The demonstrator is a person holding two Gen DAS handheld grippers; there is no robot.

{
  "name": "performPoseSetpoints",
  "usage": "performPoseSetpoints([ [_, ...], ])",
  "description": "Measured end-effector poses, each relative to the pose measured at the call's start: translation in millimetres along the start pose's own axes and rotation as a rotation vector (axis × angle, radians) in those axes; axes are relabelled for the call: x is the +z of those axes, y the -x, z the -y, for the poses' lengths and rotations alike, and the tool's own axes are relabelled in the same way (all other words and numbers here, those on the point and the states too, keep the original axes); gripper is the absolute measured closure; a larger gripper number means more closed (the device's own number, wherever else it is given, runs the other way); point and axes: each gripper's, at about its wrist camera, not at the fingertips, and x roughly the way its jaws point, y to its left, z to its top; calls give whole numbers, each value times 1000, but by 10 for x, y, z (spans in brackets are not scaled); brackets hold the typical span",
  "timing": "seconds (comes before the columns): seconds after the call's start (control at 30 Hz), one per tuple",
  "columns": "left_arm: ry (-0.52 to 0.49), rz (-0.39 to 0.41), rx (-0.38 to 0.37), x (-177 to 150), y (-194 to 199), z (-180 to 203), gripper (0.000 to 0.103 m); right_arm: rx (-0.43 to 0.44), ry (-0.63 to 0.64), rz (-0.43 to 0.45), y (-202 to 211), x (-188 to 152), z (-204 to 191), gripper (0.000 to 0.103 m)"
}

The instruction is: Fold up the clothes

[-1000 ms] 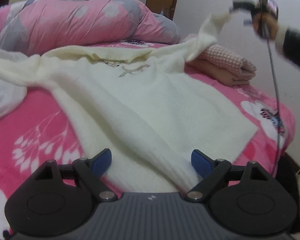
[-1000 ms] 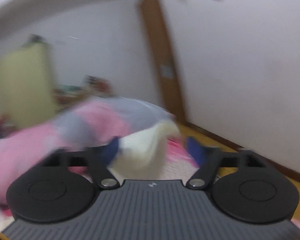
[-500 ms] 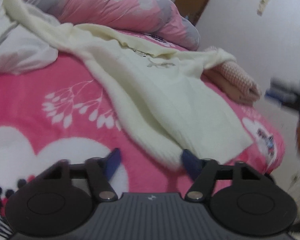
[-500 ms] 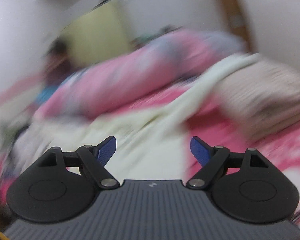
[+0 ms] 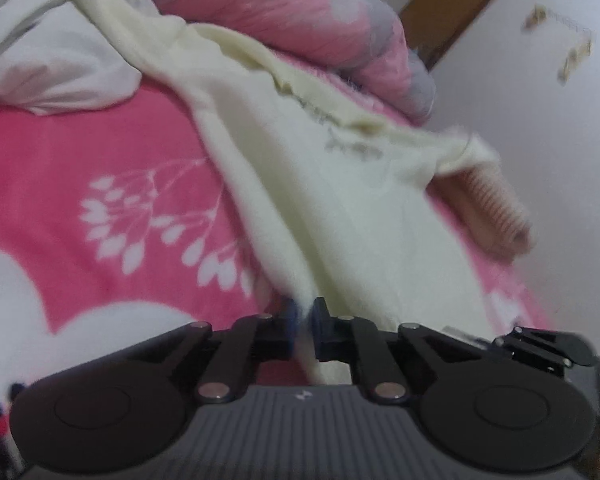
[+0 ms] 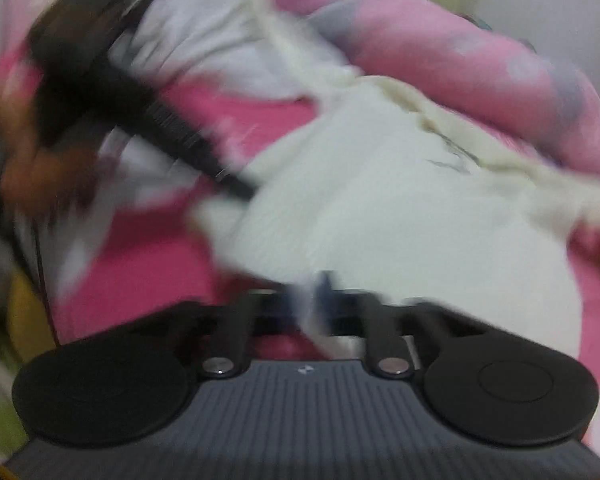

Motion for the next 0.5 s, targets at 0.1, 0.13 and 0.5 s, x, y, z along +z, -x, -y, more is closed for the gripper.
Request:
performPoseSetpoints([
  [0.1, 81, 32, -80, 127, 313, -142, 94, 42, -188, 107, 252, 88, 384, 99],
  [0.13, 105, 42, -106, 167, 419, -195, 94, 43, -215, 117, 285, 106, 508, 99],
  [0.5, 267, -40, -46, -104, 299, -816, 95, 17, 187, -71, 1, -227, -94, 79],
])
